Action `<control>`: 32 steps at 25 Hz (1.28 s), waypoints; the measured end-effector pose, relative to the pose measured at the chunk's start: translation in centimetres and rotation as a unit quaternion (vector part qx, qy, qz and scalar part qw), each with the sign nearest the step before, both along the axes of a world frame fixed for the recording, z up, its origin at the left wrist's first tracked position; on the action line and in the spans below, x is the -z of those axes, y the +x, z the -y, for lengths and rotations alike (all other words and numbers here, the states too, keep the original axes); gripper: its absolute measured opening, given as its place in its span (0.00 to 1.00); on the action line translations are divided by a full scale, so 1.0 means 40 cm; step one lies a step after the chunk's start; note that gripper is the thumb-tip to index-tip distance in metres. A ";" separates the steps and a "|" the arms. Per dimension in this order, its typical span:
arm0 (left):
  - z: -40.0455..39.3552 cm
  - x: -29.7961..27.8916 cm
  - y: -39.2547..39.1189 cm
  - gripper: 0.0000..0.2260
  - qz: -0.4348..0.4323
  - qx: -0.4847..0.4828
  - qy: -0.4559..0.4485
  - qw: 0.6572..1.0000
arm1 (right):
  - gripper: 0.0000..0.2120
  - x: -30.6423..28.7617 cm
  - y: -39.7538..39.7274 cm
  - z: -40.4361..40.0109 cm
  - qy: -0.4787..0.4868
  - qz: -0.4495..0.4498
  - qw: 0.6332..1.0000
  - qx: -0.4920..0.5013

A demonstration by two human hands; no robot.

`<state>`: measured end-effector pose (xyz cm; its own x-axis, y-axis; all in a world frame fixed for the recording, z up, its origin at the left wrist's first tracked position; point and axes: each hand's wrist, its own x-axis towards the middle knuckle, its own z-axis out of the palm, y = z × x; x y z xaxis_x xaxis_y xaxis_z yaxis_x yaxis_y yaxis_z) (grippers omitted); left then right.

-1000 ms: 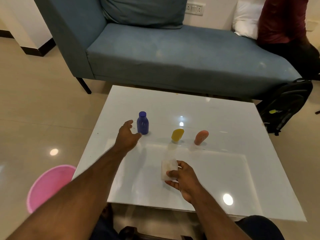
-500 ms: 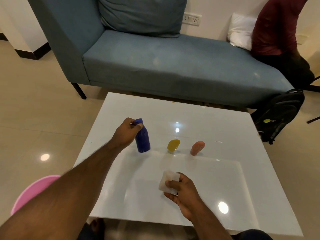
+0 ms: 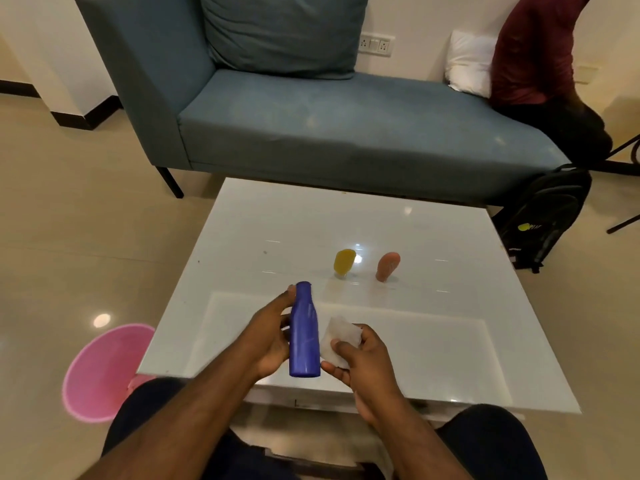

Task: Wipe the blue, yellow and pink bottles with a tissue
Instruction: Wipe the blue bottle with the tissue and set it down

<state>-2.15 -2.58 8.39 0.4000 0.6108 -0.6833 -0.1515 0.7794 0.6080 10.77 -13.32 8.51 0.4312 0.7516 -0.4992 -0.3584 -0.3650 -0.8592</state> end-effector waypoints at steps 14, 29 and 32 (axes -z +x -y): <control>0.166 -0.026 -0.064 0.21 0.162 -0.053 -0.061 0.983 | 0.05 -0.112 0.044 0.079 0.024 0.269 0.961 -0.066; 0.166 0.010 -0.054 0.20 0.139 -0.062 -0.020 0.988 | 0.19 -0.114 -0.088 0.050 0.074 0.572 0.773 -0.264; 0.169 0.017 -0.052 0.20 0.144 -0.057 -0.003 0.988 | 0.18 -0.119 -0.074 0.043 0.074 0.580 0.764 -0.272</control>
